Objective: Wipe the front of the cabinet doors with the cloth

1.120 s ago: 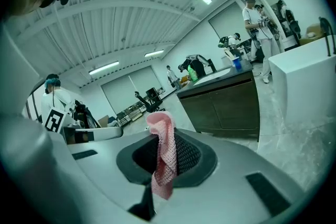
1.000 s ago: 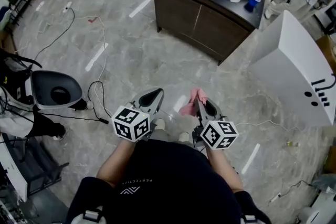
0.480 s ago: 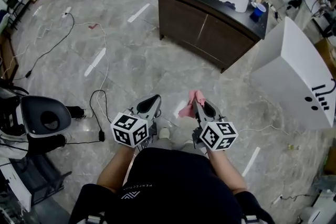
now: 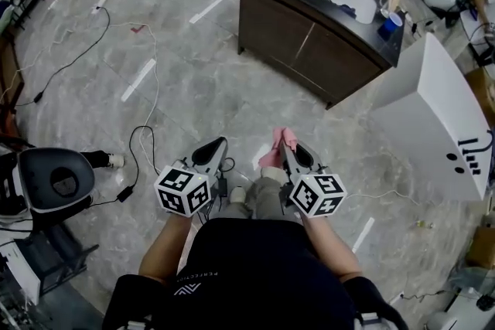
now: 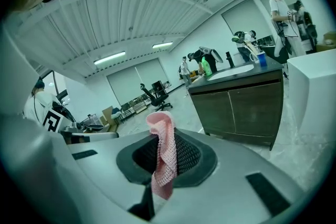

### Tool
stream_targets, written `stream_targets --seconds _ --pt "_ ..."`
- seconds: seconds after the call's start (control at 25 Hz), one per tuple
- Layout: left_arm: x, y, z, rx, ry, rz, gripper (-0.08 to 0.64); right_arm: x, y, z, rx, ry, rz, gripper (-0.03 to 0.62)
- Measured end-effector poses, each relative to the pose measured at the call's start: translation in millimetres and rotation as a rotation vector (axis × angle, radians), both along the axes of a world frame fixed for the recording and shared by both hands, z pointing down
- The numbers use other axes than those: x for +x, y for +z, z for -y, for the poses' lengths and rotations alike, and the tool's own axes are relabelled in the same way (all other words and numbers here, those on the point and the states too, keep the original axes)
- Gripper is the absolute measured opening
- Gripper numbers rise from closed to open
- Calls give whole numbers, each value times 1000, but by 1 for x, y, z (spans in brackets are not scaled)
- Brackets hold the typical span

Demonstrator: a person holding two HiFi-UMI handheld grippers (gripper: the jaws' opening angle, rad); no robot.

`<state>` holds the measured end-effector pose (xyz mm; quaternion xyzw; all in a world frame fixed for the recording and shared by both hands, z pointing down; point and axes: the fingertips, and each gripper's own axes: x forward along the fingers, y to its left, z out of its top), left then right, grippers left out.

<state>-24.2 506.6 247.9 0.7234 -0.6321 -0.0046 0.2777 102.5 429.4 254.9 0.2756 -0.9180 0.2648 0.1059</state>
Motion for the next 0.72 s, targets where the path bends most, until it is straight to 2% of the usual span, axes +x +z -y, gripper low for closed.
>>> stream_targets --seconds 0.28,0.44,0.72 --pt "-11 -2 50 1 -72 11 9 -18 4 58 -8 -59 24 48" --pt "-12 -3 92 2 -80 42 9 -22 2 97 0 -91 39 48" --pt "3 -12 154 18 -89 52 9 -21 -5 156 5 -127 69 48"
